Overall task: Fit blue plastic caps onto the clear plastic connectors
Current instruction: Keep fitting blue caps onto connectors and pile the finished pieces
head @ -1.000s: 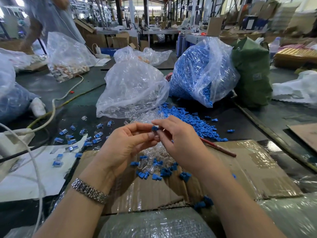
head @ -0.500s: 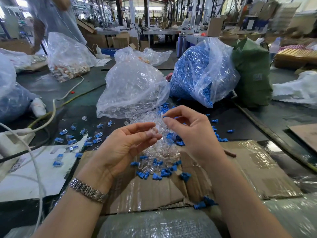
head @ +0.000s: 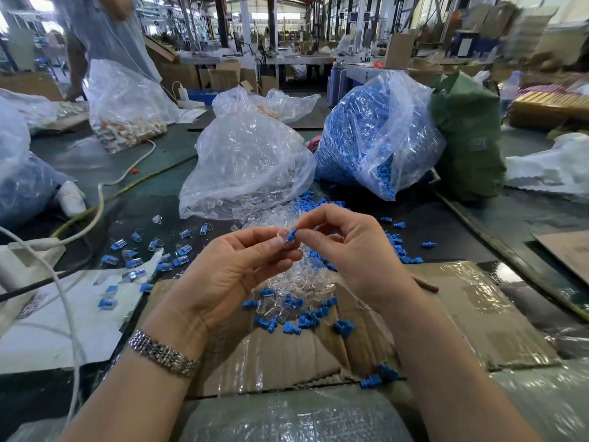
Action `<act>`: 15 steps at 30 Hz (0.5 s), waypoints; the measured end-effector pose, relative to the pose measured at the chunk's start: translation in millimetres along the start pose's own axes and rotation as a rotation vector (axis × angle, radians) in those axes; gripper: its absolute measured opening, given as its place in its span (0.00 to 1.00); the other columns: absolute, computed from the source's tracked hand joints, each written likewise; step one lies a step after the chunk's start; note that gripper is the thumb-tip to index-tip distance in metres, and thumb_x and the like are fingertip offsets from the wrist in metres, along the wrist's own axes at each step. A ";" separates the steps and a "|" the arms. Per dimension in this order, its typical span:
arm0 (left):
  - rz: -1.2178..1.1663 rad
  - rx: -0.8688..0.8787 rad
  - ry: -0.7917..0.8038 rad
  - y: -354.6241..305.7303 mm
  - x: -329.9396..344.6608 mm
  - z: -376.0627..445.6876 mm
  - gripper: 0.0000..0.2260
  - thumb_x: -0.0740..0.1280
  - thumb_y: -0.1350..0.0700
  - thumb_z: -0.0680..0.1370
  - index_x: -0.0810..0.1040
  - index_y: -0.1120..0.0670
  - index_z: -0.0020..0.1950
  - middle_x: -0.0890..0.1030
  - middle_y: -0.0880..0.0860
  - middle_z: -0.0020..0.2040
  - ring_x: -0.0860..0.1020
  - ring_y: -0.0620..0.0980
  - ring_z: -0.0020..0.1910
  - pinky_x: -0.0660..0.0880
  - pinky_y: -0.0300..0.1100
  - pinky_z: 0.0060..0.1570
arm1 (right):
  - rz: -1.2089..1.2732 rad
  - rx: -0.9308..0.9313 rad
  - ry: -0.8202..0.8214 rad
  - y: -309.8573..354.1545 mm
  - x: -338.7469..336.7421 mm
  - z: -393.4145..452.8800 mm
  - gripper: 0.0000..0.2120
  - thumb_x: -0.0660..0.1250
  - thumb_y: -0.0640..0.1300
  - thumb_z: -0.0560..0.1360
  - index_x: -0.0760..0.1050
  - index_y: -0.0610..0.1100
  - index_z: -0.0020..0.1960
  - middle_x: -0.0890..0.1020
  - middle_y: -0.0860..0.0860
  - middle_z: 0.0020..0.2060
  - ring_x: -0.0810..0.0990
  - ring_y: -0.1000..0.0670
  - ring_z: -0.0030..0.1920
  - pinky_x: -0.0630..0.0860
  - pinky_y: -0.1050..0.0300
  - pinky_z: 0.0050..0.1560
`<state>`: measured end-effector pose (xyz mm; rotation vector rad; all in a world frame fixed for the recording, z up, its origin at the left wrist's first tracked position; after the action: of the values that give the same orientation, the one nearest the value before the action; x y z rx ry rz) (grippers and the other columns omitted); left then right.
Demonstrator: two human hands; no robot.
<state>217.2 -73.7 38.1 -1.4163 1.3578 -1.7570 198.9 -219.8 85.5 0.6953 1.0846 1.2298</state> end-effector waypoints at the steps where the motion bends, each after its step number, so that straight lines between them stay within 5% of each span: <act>1: 0.008 0.004 -0.011 -0.4 -0.8 -0.2 0.10 0.73 0.63 0.70 0.86 0.62 0.50 0.86 0.64 0.50 0.86 0.56 0.48 0.82 0.40 0.46 | -0.043 -0.014 0.008 0.8 1.7 -0.5 0.02 0.73 0.38 0.77 0.82 0.45 0.47 0.81 0.58 0.36 0.74 0.60 0.34 0.70 0.67 0.38; 9: 0.115 0.073 -0.056 -3.1 -6.7 0.8 0.11 0.75 0.64 0.67 0.86 0.62 0.49 0.85 0.65 0.51 0.85 0.62 0.52 0.83 0.43 0.48 | -0.336 -0.152 0.017 7.9 9.8 -1.2 0.03 0.72 0.40 0.78 0.80 0.47 0.47 0.79 0.55 0.42 0.78 0.53 0.44 0.74 0.60 0.46; 13: 0.090 0.060 -0.039 -1.4 -8.1 2.4 0.10 0.74 0.65 0.70 0.85 0.63 0.51 0.85 0.66 0.53 0.85 0.61 0.53 0.82 0.43 0.49 | -0.247 0.027 -0.029 -7.7 -9.5 0.8 0.08 0.72 0.50 0.77 0.78 0.54 0.56 0.80 0.57 0.46 0.77 0.60 0.44 0.74 0.66 0.43; 15: 0.049 0.054 -0.062 -0.4 -10.8 2.9 0.10 0.73 0.67 0.70 0.85 0.64 0.50 0.84 0.66 0.53 0.85 0.60 0.51 0.82 0.42 0.48 | -0.627 0.198 -0.134 -26.0 -38.4 0.6 0.18 0.70 0.59 0.76 0.75 0.52 0.62 0.77 0.55 0.54 0.76 0.56 0.55 0.75 0.57 0.56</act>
<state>223.6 -65.5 33.8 -1.3852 1.2926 -1.6917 210.4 -263.0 73.0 0.5168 1.1998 0.5381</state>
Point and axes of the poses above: each hand's wrist, its own z-axis towards the middle knuckle, its own x-axis out of the palm, y = z × x, the point moved 9 cm from there along z, towards the middle knuckle
